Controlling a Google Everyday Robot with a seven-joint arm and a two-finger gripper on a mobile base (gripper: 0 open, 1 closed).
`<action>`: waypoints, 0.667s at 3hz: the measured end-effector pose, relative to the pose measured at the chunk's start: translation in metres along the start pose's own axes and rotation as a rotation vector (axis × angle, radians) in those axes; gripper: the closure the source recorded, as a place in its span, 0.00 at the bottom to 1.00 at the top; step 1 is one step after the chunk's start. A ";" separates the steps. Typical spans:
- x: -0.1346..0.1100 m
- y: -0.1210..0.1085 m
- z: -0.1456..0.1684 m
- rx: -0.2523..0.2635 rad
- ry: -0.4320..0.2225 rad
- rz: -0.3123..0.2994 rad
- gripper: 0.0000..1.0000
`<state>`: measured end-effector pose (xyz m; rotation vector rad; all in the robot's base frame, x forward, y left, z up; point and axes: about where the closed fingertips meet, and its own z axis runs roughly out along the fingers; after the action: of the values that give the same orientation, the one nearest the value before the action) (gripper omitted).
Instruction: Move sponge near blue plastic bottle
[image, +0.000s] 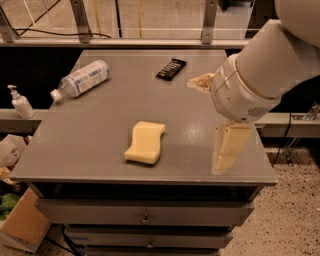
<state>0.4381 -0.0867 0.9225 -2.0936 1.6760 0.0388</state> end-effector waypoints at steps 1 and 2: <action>0.000 0.000 0.000 0.000 0.000 0.000 0.00; -0.004 -0.002 0.005 -0.004 -0.024 -0.044 0.00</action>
Offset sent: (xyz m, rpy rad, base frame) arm 0.0075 0.0134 -0.0125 0.0310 -0.0124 0.1299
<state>0.4401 -0.0810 0.9196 -2.1242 1.6164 0.0536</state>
